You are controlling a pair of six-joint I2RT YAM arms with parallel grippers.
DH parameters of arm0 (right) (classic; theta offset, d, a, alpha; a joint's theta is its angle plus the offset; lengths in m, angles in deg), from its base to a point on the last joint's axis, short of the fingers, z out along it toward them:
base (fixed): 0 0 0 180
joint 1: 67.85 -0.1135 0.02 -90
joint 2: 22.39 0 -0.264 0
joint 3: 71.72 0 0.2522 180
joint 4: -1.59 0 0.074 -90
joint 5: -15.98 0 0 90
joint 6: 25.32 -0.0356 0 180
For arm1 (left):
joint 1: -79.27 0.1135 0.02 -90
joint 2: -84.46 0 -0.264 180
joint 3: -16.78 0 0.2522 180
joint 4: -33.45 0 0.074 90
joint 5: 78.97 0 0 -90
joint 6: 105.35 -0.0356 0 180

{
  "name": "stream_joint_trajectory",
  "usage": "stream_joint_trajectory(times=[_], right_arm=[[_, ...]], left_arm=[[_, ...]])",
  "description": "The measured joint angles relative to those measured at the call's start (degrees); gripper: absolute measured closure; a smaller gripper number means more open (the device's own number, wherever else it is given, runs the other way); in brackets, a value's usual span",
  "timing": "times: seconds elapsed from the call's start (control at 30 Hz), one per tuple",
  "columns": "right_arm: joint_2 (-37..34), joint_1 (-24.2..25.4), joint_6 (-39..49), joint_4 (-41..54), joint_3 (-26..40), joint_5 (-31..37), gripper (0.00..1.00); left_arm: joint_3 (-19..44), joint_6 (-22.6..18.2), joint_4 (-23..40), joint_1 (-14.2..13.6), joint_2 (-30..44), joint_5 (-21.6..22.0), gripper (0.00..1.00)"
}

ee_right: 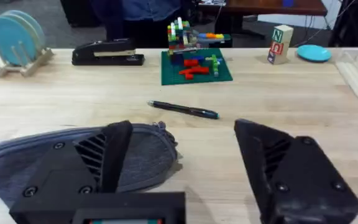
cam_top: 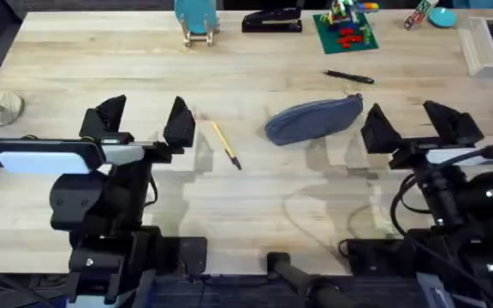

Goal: Unzip the bag, pick up the pens from the table one at a time and place them inside, then zip the bag closed.

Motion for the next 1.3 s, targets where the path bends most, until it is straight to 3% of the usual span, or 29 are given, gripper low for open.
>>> stream_joint_trajectory(times=[0.2, 0.37, 0.57, 1.0, 1.3], right_arm=[[0.0, 0.0, -3.4, 2.4, 1.2, -0.1, 0.006], [-0.1, 0.0, -4.5, 11.3, 8.1, 0.4, 0.005], [-3.9, 0.0, -5.1, 18.1, 20.9, 2.0, 0.005], [-28.7, 0.0, -5.5, 32.0, 48.8, 1.4, 0.005], [-44.5, 0.0, -6.5, 47.3, 66.0, -3.3, 0.005]], left_arm=[[3.2, -0.4, 4.8, 0.0, 0.1, 0.0, 0.005], [13.5, -0.7, 11.6, 0.0, 4.2, 0.1, 0.005], [27.2, -0.8, 19.1, 0.0, 16.0, -0.4, 0.006], [56.2, -0.9, 38.5, 0.0, 42.9, -10.0, 0.006], [67.2, -0.9, 51.0, 0.0, 53.9, -16.3, 0.005]])
